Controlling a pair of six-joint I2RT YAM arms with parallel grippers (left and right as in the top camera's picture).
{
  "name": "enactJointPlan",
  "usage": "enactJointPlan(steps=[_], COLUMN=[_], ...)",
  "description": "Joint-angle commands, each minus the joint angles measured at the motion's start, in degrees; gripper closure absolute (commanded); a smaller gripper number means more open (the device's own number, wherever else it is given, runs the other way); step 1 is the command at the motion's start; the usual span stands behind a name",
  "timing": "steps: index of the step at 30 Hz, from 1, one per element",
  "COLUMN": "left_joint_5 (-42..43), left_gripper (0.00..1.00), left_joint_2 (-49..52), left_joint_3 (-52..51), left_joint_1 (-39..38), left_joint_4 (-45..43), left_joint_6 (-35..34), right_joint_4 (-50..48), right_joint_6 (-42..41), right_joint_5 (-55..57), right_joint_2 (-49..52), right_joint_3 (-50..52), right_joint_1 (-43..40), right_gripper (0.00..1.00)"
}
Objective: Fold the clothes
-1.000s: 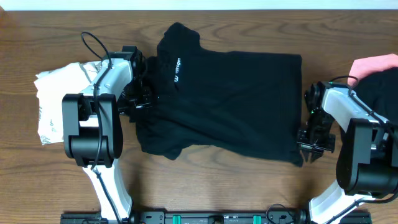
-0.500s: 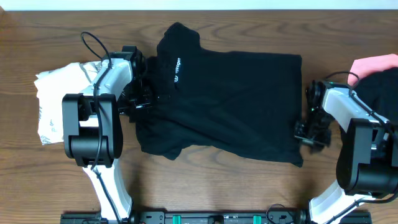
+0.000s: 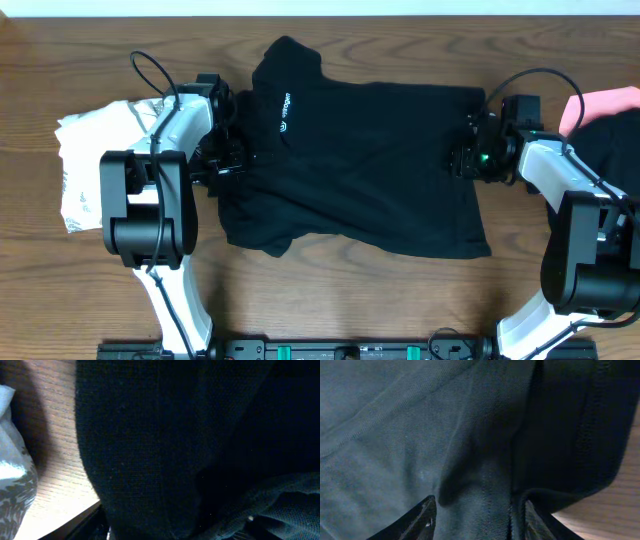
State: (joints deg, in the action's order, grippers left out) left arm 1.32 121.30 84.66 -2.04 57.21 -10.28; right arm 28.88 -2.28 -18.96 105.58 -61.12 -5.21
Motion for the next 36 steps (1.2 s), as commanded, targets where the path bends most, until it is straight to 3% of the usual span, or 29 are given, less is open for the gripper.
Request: enactJointPlan(steps=[1, 17, 19, 24, 28, 36], left_joint_5=[-0.31, -0.33, -0.31, -0.31, -0.31, -0.31], left_gripper=[0.32, 0.32, 0.31, 0.31, 0.31, 0.31], left_joint_2=[1.57, 1.6, 1.6, 1.57, 1.57, 1.57], left_joint_3=[-1.66, -1.66, -1.66, -1.66, -1.66, -1.66], left_joint_1=[-0.28, -0.28, -0.28, -0.28, -0.28, -0.28], left_joint_4=[-0.26, -1.2, -1.27, -1.9, -2.05, -2.08], left_joint_6=[0.11, 0.13, 0.11, 0.13, 0.13, 0.11], right_joint_4=[0.15, 22.84, 23.02, 21.68, 21.46, 17.33], right_joint_6=[-1.66, -11.69, -11.1, 2.36, 5.66, 5.75], right_joint_5=[3.89, 21.75, 18.64, -5.03, -13.49, -15.76], right_joint_2=[0.52, 0.5, 0.48, 0.48, 0.42, 0.42], right_joint_3=[-0.07, -0.04, -0.07, -0.79, -4.04, -10.45], right_joint_1=[-1.62, -15.04, -15.89, -15.63, -14.73, -10.14], right_gripper=[0.47, 0.6, 0.6, 0.63, 0.63, 0.46])
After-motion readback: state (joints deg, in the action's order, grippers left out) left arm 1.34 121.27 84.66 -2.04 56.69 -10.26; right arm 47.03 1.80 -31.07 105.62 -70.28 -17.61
